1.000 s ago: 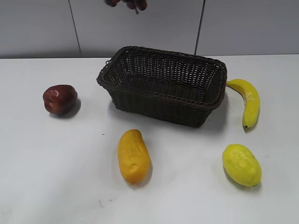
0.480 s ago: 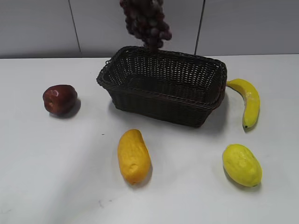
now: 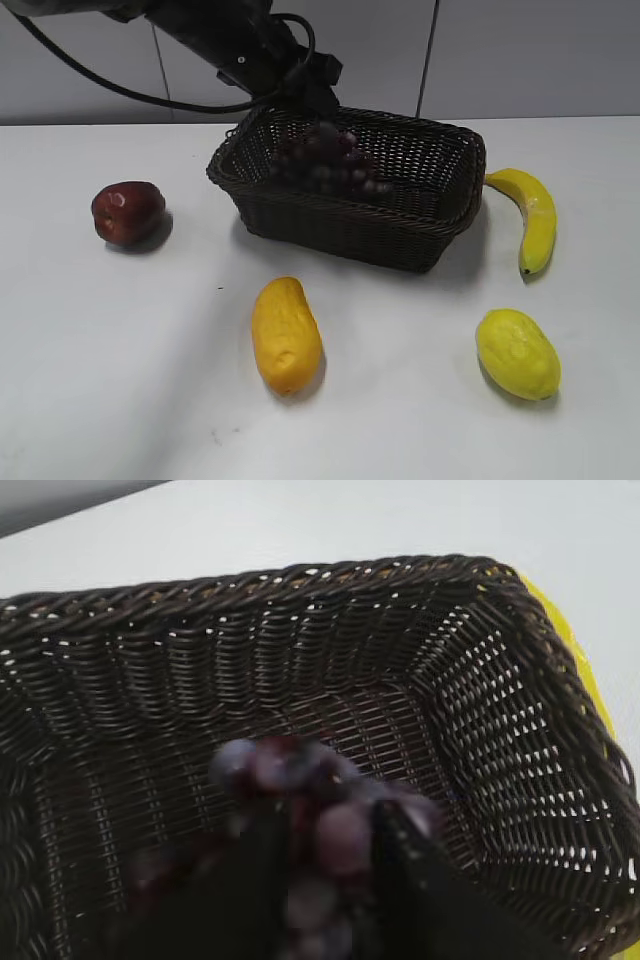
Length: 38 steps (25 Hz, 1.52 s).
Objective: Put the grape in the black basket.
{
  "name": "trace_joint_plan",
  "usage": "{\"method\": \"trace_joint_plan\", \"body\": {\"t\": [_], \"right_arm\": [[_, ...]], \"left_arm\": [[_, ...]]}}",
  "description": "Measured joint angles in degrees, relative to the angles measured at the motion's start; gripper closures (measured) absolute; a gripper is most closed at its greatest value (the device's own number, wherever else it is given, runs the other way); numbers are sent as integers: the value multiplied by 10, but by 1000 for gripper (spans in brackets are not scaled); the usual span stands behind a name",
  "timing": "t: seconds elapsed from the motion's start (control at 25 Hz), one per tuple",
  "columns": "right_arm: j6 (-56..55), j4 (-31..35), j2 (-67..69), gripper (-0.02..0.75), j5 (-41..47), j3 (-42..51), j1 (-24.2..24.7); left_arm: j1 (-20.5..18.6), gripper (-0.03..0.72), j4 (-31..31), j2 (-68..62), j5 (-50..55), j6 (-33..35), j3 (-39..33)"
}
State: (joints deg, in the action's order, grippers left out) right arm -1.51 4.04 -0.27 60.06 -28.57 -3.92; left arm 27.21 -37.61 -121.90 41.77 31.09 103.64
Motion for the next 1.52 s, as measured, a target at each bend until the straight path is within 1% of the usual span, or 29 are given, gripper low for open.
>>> {"method": "trace_joint_plan", "body": {"t": [0.04,0.12,0.16,0.24,0.36,0.52,0.68,0.8,0.92,1.04,1.24,1.36,1.52], "right_arm": [[0,0,0,148,0,0,0],[0,0,0,148,0,0,0],[0,0,0,148,0,0,0],[0,0,0,148,0,0,0],[0,0,0,148,0,0,0],[0,0,0,148,0,0,0],[0,0,0,148,0,0,0],[0,0,0,148,0,0,0],[0,0,0,148,0,0,0],[0,0,0,148,0,0,0],[0,0,0,148,0,0,0],[0,0,0,148,0,0,0],[0,0,0,148,0,0,0]], "left_arm": [[0,267,1,0,3,0,0],[0,130,0,1,14,-10,0],[0,80,0,1,21,-16,1],[0,49,1,3,49,-23,5],[-1,66,15,14,97,-41,23],[-3,94,61,40,157,-70,69],[-11,99,144,59,218,-112,128],[-26,100,224,67,252,-151,144],[-52,100,281,65,277,-178,145],[-89,100,303,65,280,-195,145],[-169,100,314,65,280,-227,145],[-211,100,317,65,280,-242,144],[-251,100,325,79,280,-247,102]]}}
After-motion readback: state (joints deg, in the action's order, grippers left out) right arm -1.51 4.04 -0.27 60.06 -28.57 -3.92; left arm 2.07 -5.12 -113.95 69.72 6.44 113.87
